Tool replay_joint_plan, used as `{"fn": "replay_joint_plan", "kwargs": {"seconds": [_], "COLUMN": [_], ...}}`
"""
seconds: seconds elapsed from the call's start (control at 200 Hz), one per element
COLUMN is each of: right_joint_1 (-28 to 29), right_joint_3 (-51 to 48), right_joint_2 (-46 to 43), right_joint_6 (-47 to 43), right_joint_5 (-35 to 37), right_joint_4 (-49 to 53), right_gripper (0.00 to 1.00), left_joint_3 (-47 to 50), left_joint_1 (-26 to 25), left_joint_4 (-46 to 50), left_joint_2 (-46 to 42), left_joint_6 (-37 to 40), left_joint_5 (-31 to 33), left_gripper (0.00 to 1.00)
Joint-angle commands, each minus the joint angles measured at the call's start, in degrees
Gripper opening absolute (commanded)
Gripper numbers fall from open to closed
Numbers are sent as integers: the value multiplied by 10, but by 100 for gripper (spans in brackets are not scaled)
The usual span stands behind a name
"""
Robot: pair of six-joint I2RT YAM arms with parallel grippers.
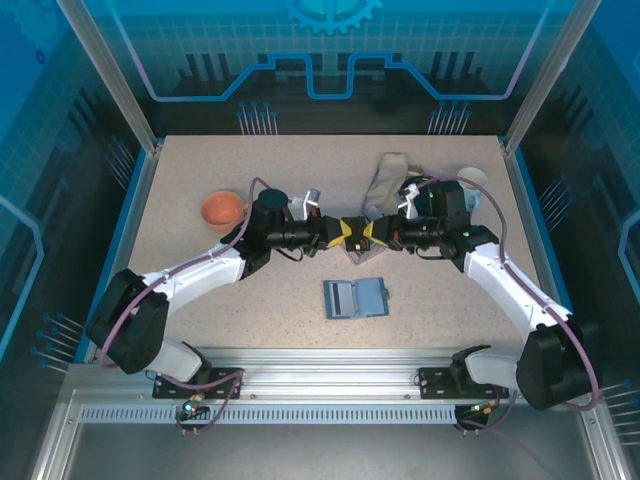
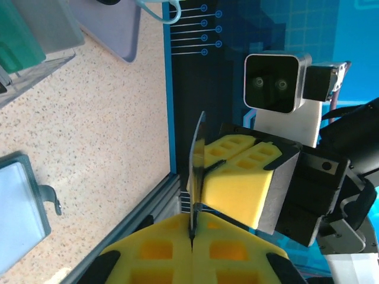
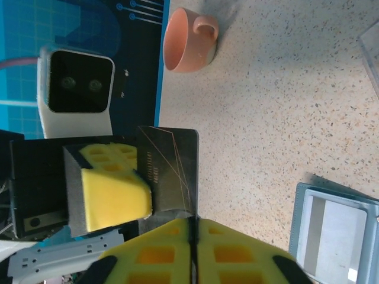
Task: Put the credit cards into the card holder
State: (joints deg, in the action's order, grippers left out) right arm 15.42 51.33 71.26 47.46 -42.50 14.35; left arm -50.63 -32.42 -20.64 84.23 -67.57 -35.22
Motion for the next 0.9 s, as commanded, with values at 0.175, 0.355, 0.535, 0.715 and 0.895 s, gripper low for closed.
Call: {"fn": "replay_joint_plan", "kwargs": {"seconds": [0.175, 0.355, 0.535, 0.715, 0.895], "right_joint_1": [-4, 6, 33, 89, 117], "right_joint_3": [-4, -49, -79, -64, -47], "right_joint_2": [-12, -5, 18, 74, 131], "right_joint_6": [-103, -173, -196, -201, -194], "right_joint_5": [127, 266, 273, 330, 379], "right_joint_4": [164, 242, 223, 227, 221], "right_gripper": [41, 60, 69, 71, 66], "left_joint_3": [0, 14, 38, 49, 46], "left_joint_1": [-7, -46, -90, -116, -118], "left_joint_4": [107, 186, 182, 189, 166], "left_joint_2": [-25, -13, 18, 42, 76], "left_joint_6": [44, 71, 61, 61, 63], "left_joint_5": [35, 108, 157, 192, 191], "left_gripper": [0, 0, 0, 0, 0]}}
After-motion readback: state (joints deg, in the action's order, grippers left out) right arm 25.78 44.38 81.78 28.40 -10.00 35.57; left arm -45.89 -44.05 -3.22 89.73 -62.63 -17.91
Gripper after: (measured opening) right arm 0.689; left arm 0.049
